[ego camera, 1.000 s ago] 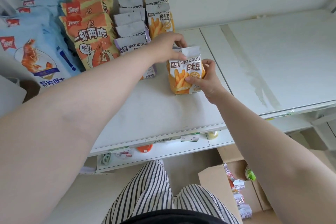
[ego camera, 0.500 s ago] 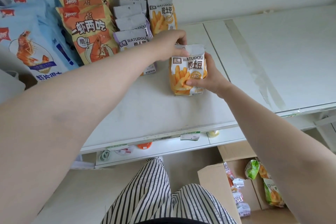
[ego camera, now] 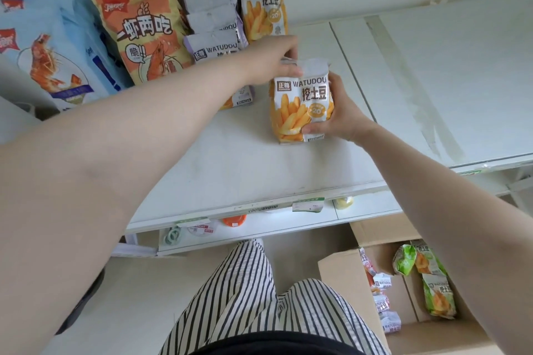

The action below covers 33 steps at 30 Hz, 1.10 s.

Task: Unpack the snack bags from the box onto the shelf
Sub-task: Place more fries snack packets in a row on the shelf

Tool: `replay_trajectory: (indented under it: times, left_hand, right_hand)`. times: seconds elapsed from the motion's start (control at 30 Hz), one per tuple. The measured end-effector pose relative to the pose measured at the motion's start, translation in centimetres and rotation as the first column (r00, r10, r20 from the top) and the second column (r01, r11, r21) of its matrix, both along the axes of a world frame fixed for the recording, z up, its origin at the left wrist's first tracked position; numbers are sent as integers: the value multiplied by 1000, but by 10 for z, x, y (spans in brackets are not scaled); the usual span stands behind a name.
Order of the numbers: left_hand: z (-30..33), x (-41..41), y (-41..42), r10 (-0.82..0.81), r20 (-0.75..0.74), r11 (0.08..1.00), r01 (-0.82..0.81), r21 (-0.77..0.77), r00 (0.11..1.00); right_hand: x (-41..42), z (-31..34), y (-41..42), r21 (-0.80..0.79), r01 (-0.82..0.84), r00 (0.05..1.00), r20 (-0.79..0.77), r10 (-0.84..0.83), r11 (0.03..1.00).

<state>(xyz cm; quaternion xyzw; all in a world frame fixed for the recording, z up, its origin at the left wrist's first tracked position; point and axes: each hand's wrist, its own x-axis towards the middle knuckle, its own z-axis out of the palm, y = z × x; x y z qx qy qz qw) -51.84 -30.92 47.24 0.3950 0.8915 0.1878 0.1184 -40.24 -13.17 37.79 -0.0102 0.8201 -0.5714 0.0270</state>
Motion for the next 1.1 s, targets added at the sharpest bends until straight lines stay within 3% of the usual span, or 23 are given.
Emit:
replay_trajectory:
  times: [0.27, 0.53, 0.67, 0.87, 1.1]
  left_hand:
    - [1, -20, 0, -21, -64, 1000, 19, -22, 998]
    - [21, -88, 17, 41, -242, 989, -74, -128, 969]
    - [26, -117, 20, 77, -302, 982, -125, -144, 950]
    - [26, -146, 16, 137, -273, 975, -178, -130, 952]
    - [32, -136, 8, 46, -167, 968, -85, -236, 985]
  right_hand:
    - [-17, -7, -5, -98, -24, 1000, 11, 25, 995]
    - [-101, 4, 15, -71, -40, 998, 38, 43, 997]
    - [-135, -1, 12, -136, -10, 999, 44, 17, 991]
    - [-148, -15, -5, -270, 7, 998, -59, -24, 963]
    - [-139, -18, -3, -139, -155, 987, -49, 150, 978]
